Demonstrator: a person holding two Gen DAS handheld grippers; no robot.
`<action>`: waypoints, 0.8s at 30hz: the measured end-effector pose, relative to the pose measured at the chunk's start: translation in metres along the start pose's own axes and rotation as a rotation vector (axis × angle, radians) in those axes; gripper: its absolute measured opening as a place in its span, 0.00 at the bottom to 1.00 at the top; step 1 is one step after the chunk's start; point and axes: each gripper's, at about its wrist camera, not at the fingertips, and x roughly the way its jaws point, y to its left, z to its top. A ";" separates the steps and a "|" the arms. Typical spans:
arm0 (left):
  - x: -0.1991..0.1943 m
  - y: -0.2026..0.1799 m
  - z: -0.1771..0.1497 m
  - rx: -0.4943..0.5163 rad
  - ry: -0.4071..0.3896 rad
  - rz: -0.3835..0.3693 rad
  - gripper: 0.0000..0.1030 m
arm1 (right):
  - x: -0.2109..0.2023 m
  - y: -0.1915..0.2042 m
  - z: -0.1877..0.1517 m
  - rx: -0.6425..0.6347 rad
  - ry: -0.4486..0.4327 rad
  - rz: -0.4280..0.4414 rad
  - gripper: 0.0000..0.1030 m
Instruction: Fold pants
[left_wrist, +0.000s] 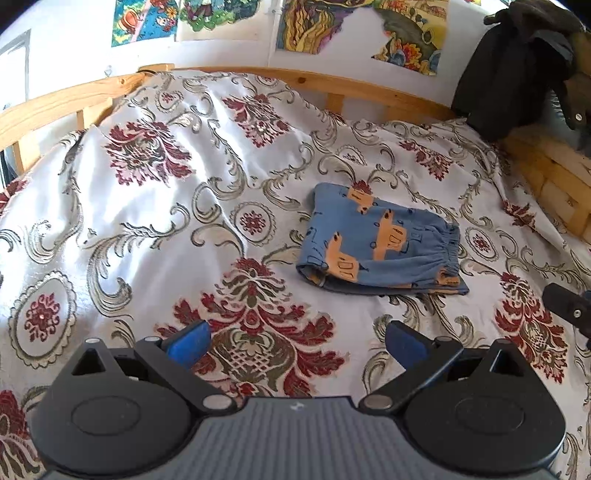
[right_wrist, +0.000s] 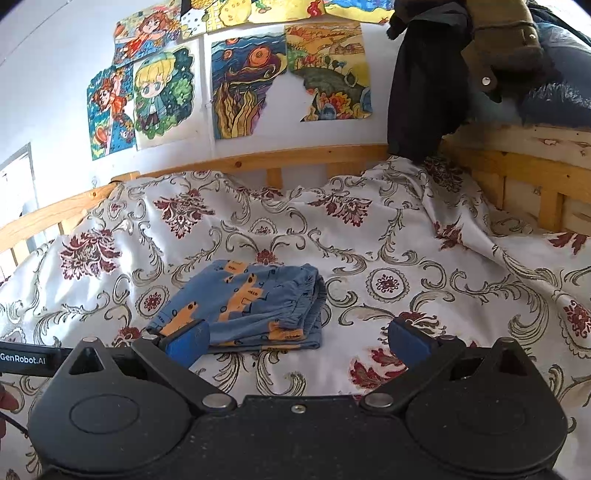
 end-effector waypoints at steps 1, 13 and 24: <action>0.001 0.000 0.000 0.000 0.002 -0.002 1.00 | 0.000 0.001 0.000 0.000 0.002 0.002 0.99; 0.003 -0.002 0.000 0.010 0.012 0.009 1.00 | 0.003 0.000 -0.001 0.016 0.022 0.005 0.99; 0.003 -0.002 -0.001 0.013 0.015 0.008 1.00 | 0.005 0.001 -0.002 0.009 0.033 0.009 0.99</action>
